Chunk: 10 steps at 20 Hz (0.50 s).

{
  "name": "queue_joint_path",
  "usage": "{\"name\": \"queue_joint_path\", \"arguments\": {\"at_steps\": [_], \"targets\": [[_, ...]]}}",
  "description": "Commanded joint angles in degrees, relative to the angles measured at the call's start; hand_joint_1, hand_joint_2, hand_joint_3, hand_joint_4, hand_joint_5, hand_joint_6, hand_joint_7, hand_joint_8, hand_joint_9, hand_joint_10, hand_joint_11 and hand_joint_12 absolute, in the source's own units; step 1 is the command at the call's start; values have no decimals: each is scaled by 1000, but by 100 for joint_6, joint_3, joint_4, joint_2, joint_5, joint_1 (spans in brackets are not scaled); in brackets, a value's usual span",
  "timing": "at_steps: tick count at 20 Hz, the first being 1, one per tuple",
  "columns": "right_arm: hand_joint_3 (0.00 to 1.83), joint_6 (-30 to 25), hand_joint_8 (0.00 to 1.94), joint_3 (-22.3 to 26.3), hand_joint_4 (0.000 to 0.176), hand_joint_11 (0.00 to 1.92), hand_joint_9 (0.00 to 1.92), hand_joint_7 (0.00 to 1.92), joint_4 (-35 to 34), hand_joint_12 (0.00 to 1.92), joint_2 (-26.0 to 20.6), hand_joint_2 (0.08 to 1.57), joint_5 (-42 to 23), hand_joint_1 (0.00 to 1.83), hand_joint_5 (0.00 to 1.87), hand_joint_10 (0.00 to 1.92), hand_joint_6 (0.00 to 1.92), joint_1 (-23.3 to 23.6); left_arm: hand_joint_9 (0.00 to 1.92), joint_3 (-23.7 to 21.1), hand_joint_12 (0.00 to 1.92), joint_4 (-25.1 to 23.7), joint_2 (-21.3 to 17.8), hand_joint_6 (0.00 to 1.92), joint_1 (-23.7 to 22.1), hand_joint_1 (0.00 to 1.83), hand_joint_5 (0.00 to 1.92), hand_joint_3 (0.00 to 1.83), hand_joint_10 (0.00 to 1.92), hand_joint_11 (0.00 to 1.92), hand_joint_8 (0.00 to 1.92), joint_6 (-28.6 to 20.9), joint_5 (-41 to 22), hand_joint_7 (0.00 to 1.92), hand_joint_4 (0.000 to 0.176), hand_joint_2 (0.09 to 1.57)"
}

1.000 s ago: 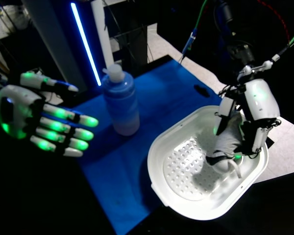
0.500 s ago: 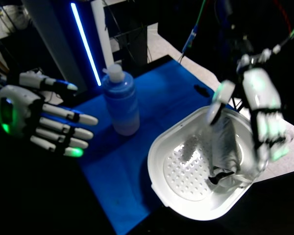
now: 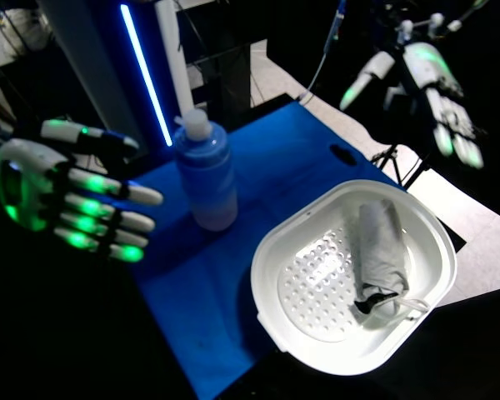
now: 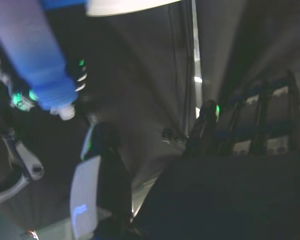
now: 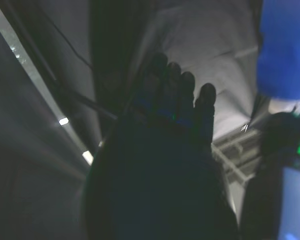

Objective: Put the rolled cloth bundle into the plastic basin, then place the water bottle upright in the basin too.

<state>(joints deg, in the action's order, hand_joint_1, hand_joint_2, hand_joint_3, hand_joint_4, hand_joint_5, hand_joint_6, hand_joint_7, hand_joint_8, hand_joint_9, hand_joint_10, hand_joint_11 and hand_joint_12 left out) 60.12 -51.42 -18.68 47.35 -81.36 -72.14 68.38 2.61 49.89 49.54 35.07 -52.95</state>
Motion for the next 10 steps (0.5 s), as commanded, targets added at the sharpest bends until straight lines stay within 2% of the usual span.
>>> {"name": "queue_joint_path", "arguments": {"at_steps": [1,2,3,5,7,9,10], "targets": [[0,-59,0,-4,158,0,100,88,35,438,-2,1040,-749,667,32,0,0,77,0,-107,0,199,-106,0,138,423,0,0,0,0,0,-12,-1237,0,176,871],[0,-59,0,-6,160,0,96,89,65,463,23,1024,-765,677,33,0,0,138,0,-343,0,329,-254,0,451,441,0,0,0,0,0,40,-1527,0,176,865],[0,-59,0,-8,176,0,79,78,110,445,44,966,-765,730,37,0,1,219,0,-584,0,491,-396,0,748,425,0,0,0,0,0,143,-1821,0,176,850],[0,-74,2,-5,176,0,97,88,223,523,103,913,-765,767,38,3,0,404,0,-888,0,855,-485,0,1317,490,0,0,0,0,0,234,-2421,0,176,822],[0,-95,3,-6,176,0,89,101,344,492,197,893,-764,809,52,1,2,571,0,-973,0,1079,-421,0,1578,518,0,0,0,0,0,234,-2661,0,176,830],[0,-174,1,-9,176,0,106,111,434,581,361,903,-764,825,56,4,2,706,0,-983,0,1156,-300,0,1662,523,0,0,0,0,0,226,-2690,0,176,844],[0,-176,2,-8,176,0,84,96,446,536,434,898,-764,848,58,2,1,742,0,-984,0,1163,-267,0,1675,544,0,2,0,0,0,221,-2686,0,176,851]]}}
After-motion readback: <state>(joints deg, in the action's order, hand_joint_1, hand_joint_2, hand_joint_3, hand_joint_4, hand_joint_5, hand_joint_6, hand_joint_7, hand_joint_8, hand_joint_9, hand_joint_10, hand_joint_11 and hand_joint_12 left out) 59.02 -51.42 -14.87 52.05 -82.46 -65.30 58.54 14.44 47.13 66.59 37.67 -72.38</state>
